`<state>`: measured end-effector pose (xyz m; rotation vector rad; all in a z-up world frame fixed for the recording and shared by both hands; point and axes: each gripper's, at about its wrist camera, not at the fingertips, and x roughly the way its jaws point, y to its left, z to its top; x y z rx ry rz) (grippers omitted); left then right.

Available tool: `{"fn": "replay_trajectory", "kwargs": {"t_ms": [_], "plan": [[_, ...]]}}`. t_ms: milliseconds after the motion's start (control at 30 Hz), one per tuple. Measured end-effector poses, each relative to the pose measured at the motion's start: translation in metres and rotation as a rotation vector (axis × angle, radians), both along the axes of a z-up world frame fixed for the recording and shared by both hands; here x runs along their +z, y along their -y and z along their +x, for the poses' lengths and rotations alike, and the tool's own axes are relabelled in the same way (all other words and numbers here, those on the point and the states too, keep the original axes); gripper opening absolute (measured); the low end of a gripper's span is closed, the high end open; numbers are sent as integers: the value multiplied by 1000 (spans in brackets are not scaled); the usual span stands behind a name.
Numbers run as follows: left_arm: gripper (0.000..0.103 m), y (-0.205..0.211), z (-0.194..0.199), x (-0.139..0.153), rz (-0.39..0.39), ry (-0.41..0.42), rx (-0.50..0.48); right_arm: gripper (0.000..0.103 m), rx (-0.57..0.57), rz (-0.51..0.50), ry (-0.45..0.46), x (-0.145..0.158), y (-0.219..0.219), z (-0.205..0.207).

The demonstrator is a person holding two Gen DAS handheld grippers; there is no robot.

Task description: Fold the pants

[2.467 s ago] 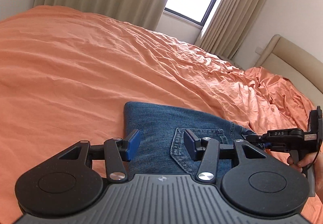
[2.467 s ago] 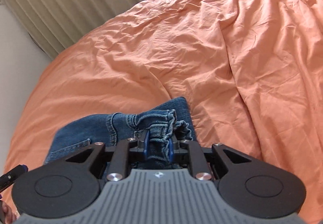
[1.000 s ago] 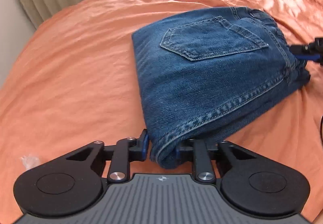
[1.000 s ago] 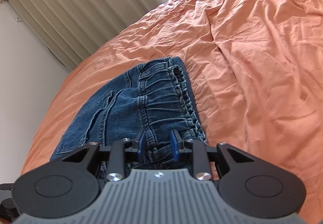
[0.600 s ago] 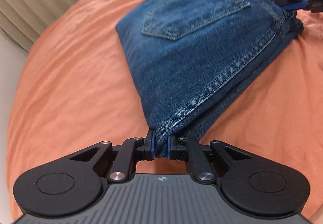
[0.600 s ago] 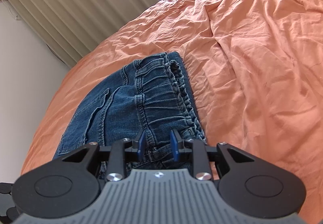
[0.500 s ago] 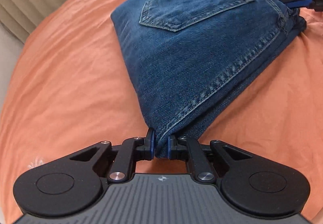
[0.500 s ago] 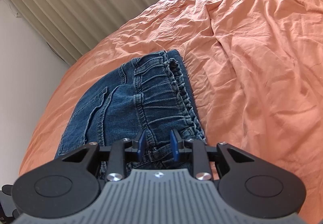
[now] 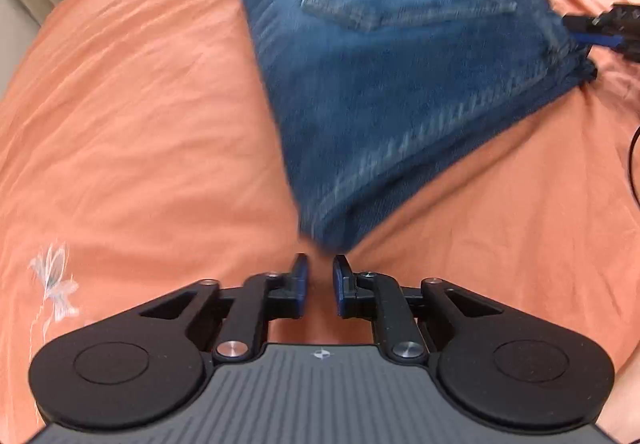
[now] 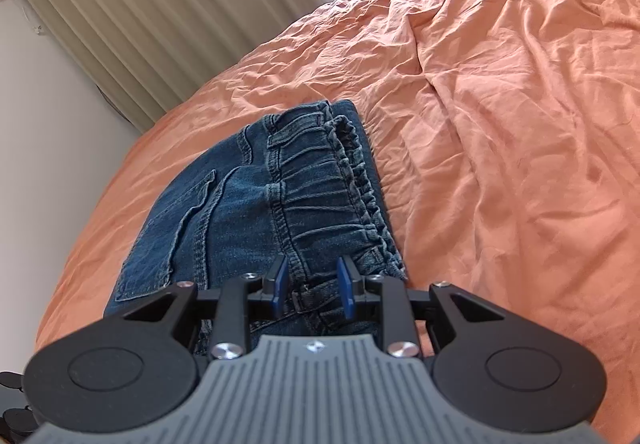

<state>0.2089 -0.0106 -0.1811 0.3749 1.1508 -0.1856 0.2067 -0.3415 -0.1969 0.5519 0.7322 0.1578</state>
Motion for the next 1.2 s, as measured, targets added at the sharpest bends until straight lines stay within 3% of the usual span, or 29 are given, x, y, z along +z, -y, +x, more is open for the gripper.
{"fn": "replay_trajectory", "kwargs": {"t_ms": [100,200,300,367,400,600,700,1000,1067,1200], "plan": [[17,-11,-7,12,-55,35,38,23,-28,-49,-3,12,2,-12],[21,-20,-11,29,-138,79,53,42,-77,-28,45,28,15,-29],[38,-30,-14,44,-232,132,70,50,-119,60,52,31,33,-39],[64,-37,-14,52,-291,198,77,55,-137,123,27,27,40,-40],[67,-39,-9,55,-322,229,87,61,-146,147,10,24,42,-39],[69,-54,24,56,-563,261,246,70,-116,255,-61,6,41,-23],[75,-60,37,46,-667,275,306,71,-127,290,-99,-5,41,-15],[77,-97,77,7,-894,187,493,72,-124,387,-131,-29,44,13],[77,-98,86,1,-916,175,490,72,-118,393,-132,-33,43,20],[77,-87,105,-6,-859,152,457,72,-91,380,-119,-35,39,33]]}}
